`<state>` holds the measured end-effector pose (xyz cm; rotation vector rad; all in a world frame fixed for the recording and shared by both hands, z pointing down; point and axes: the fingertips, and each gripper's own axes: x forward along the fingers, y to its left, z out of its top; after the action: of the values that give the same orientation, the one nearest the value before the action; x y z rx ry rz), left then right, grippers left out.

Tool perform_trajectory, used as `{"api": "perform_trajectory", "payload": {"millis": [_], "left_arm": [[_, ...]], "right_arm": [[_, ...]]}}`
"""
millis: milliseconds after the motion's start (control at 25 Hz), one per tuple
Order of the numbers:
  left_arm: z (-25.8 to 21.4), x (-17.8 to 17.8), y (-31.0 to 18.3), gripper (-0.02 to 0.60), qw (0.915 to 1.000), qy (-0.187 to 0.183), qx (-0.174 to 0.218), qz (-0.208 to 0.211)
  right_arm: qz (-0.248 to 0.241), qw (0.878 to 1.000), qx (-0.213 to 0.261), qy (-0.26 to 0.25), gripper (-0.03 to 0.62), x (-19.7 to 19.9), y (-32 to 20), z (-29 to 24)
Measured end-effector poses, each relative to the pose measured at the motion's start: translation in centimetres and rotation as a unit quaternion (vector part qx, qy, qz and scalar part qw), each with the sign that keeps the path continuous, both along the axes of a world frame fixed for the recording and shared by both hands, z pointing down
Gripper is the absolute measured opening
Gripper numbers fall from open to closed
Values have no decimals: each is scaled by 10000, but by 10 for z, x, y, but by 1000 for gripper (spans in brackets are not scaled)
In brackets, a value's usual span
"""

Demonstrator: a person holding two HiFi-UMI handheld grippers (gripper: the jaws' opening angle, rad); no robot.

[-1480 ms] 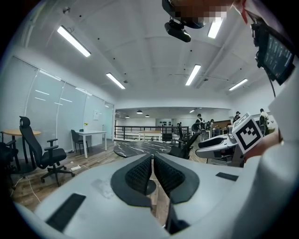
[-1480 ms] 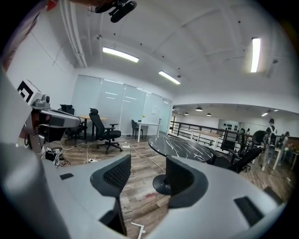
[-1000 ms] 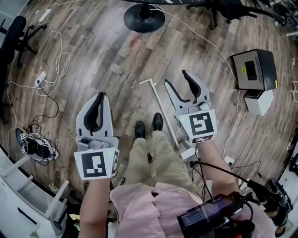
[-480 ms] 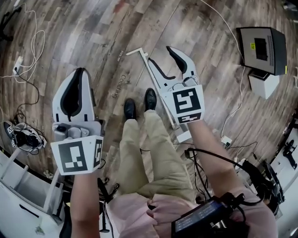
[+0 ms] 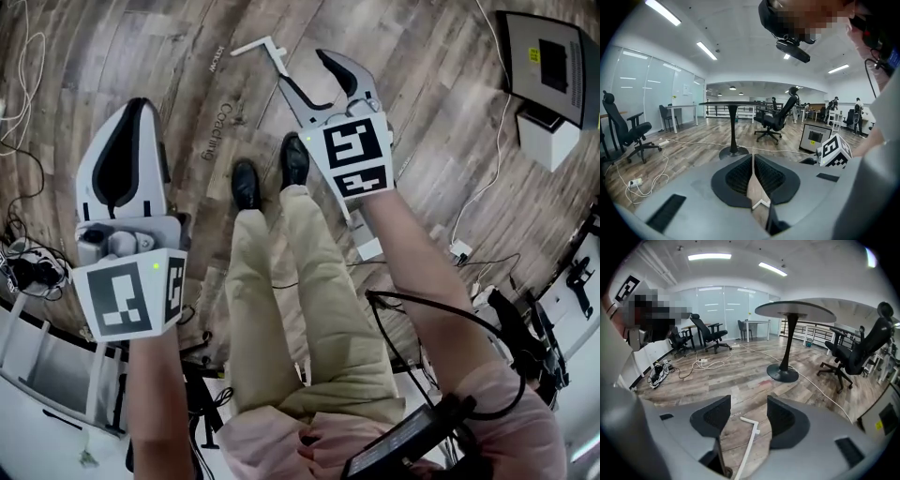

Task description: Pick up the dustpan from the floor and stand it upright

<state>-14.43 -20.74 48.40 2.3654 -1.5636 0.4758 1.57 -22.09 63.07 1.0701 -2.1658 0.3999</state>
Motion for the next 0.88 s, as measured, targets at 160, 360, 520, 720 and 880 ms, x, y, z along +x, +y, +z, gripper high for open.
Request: {"api": "perform_trajectory", "payload": {"millis": [160, 360, 520, 720, 880], "left_arm": [[44, 9, 6, 25, 9998, 6, -160, 132], [92, 18, 7, 25, 9992, 31, -293, 286], [124, 18, 4, 25, 9987, 30, -378, 332], [157, 14, 0, 25, 9982, 3, -428, 422], [172, 13, -4, 25, 9982, 34, -428, 417]], "right_arm": [[0, 9998, -161, 77, 242, 1, 6, 49], [18, 9992, -354, 190, 242, 5, 10, 106], [49, 9981, -538, 292, 241, 9, 13, 151], [138, 9963, -754, 396, 239, 13, 15, 199], [182, 9945, -904, 489, 233, 14, 15, 232]]}}
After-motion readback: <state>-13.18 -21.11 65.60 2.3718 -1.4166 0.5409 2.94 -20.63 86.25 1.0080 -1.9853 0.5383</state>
